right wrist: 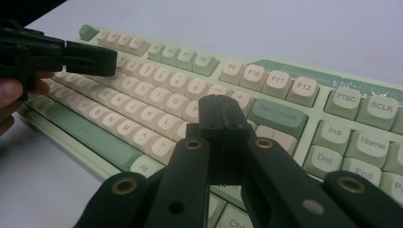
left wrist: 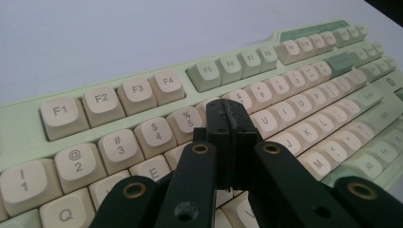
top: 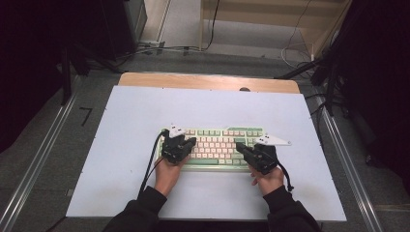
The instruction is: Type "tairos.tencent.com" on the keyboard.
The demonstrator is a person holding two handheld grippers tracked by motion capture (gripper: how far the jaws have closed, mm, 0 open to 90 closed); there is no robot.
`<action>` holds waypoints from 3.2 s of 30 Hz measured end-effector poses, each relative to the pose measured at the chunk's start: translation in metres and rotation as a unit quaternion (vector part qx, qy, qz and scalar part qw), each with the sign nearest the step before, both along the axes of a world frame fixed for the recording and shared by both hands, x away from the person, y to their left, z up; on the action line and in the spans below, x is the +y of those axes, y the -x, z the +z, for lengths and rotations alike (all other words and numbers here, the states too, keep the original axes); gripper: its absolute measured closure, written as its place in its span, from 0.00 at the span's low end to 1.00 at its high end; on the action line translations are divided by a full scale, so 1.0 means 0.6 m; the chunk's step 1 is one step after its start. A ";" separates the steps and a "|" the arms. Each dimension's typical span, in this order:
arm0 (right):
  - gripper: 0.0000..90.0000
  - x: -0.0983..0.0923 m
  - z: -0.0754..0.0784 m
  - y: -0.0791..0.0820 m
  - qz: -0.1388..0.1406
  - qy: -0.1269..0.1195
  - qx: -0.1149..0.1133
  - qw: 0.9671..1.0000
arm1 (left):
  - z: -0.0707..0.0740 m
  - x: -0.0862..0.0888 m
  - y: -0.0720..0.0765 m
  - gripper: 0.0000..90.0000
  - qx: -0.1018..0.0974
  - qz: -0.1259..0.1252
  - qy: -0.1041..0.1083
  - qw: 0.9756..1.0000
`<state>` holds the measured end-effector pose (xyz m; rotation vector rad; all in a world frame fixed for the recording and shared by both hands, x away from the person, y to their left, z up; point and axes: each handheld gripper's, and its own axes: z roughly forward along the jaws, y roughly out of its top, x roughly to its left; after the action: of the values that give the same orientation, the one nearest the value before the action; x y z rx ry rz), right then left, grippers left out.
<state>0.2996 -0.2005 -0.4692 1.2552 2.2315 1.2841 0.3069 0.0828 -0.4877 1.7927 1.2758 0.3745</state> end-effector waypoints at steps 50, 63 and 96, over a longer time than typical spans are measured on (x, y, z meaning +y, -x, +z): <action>0.98 0.047 -0.006 -0.013 0.021 -0.001 0.004 1.000 | 0.001 0.103 0.040 1.00 0.029 0.031 -0.017 0.999; 0.98 0.048 -0.006 -0.012 0.022 -0.001 0.003 1.000 | -0.004 0.098 0.039 1.00 0.031 0.027 -0.025 0.999; 0.98 0.080 -0.004 -0.016 0.028 0.008 0.000 1.000 | 0.008 0.090 0.044 1.00 0.011 0.018 0.004 1.000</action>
<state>0.3089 -0.1525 -0.4714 1.1944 2.2876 1.2837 0.2803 0.1368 -0.4829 1.7731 1.3248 0.3695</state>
